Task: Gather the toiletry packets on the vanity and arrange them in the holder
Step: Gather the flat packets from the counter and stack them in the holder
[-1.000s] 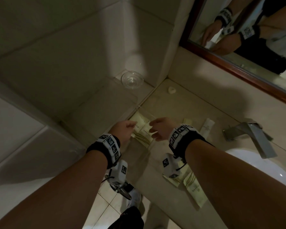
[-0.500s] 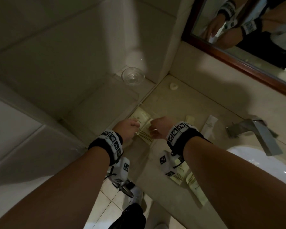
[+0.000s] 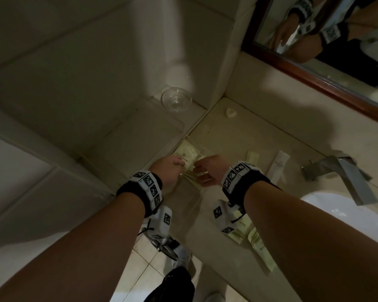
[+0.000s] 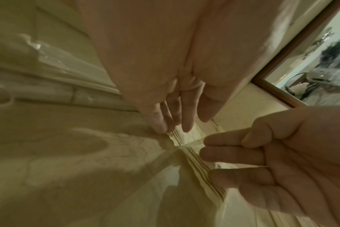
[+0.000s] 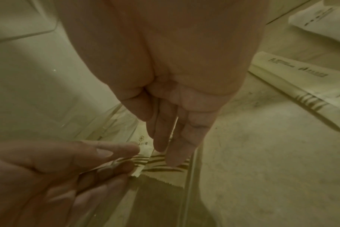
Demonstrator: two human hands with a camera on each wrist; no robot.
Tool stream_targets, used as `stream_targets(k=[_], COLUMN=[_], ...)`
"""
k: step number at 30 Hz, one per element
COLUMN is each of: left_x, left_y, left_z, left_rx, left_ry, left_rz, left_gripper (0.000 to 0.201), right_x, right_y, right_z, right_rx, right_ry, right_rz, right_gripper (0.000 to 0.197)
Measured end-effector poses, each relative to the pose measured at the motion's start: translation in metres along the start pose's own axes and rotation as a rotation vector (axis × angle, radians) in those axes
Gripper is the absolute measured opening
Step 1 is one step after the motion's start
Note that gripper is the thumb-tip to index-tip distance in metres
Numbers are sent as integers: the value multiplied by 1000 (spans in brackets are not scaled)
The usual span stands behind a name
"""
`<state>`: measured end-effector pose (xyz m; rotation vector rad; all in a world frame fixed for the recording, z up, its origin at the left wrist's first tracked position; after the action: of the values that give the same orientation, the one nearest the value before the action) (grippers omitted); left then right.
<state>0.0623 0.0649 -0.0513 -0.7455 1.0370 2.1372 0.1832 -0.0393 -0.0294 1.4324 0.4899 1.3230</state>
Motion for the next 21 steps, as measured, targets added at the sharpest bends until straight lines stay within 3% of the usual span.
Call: stream_targets(k=[8, 13, 21], left_x=[1, 1, -49], left_y=[5, 12, 16], left_z=[4, 8, 23], left_rx=[-32, -93, -156], left_ry=[189, 403, 714], left_rz=[69, 153, 192], left_gripper=[26, 22, 24], right_x=[-2, 6, 12], right_y=[-2, 9, 44], right_z=[6, 26, 79], right_rx=[-11, -104, -249], right_ry=[-28, -100, -140], right_rz=[47, 90, 123], right_gripper=[20, 24, 16])
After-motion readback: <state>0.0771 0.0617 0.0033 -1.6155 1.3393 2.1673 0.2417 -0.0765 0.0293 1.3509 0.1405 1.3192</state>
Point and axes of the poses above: each hand's wrist, its own y-axis away from the middle knuckle, its own z-axis out of the back of the hand, x = y × z, the point moved 2 cm from there along -y, towards the middle knuckle, and after that the axes turned 4 degrees about -z, right-handed, at the moved point
